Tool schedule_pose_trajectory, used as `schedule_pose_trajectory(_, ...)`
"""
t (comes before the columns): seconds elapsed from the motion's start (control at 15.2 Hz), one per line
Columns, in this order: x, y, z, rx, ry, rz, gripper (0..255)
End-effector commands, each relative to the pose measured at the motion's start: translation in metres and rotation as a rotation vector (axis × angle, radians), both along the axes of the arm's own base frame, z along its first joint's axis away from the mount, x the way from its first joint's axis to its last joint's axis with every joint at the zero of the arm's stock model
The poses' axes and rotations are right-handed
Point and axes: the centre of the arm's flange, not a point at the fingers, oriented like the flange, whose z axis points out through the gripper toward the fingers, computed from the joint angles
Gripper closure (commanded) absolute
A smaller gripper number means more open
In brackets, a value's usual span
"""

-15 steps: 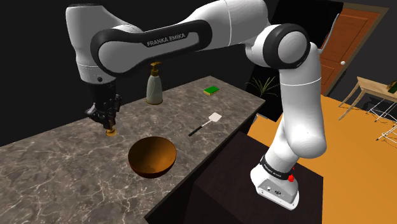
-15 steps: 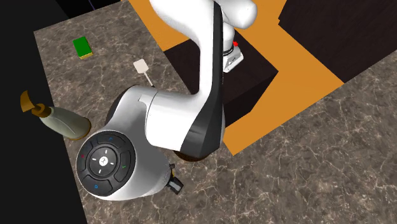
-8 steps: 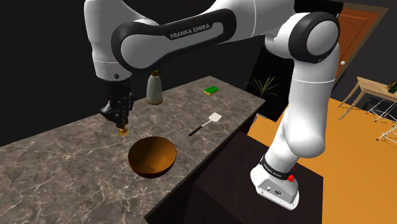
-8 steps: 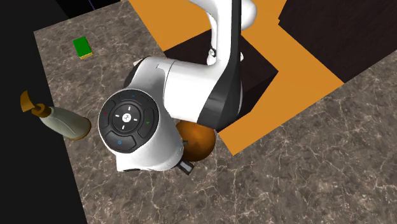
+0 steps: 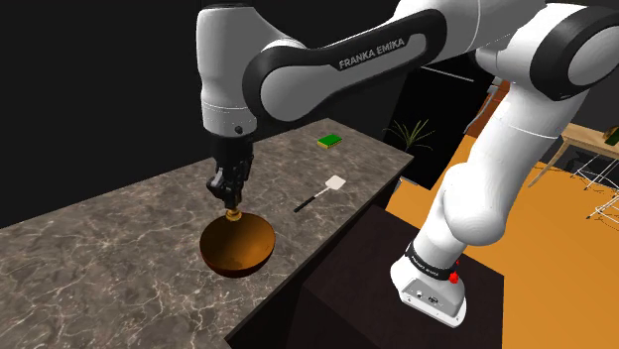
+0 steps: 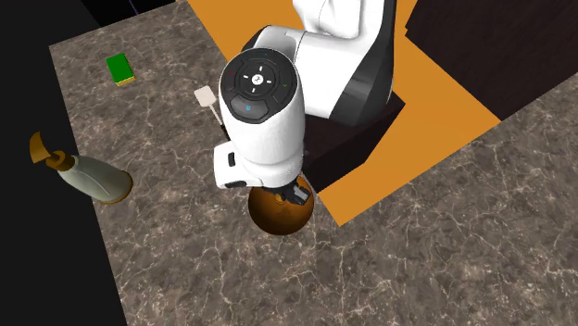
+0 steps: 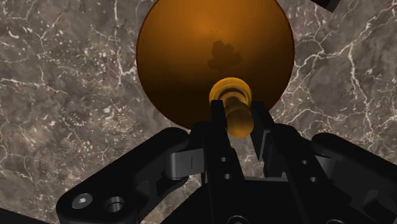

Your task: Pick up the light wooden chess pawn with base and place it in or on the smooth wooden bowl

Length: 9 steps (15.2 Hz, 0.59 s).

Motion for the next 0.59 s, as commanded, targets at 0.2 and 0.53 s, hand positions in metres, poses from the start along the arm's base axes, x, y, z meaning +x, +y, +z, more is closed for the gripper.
schedule_pose_trajectory(0.2,-0.008,-0.004,-0.023,0.0,0.0,-0.001,255)
schedule_pose_trajectory(0.53,-0.008,-0.004,-0.049,0.0,0.0,-0.001,255)
